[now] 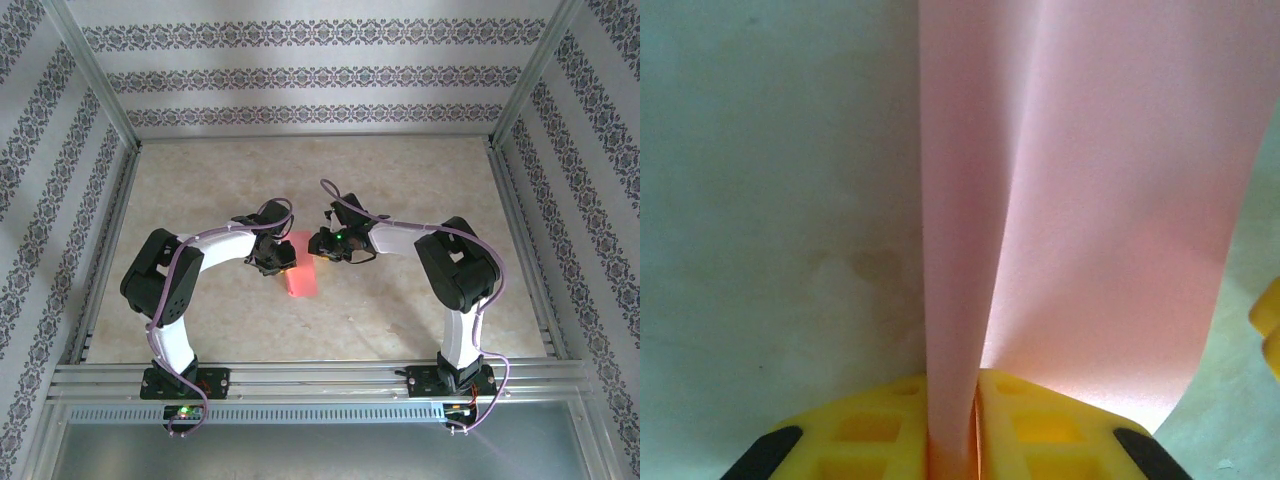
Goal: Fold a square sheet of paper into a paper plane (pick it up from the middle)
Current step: Hold the square sheet of paper at the center of the table, then hold the paper at the center of the table.
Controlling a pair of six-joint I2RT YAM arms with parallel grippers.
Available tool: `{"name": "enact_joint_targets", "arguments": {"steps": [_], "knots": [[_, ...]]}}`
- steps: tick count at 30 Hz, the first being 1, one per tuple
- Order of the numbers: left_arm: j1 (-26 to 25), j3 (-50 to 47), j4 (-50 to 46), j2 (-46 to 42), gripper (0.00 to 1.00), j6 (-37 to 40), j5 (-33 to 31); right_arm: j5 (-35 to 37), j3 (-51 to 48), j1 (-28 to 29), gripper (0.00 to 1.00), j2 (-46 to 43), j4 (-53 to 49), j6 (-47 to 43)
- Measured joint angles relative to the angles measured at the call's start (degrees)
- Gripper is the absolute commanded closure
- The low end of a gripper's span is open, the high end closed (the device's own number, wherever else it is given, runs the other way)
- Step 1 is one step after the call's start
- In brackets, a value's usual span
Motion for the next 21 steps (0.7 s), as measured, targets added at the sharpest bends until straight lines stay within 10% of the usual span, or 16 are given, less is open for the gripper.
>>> {"name": "enact_joint_targets", "arguments": {"steps": [21], "knots": [[0.0, -0.1, 0.3, -0.1, 0.78, -0.3, 0.3, -0.1, 3.3, 1.3, 0.76, 3.5, -2.0, -1.4]]}}
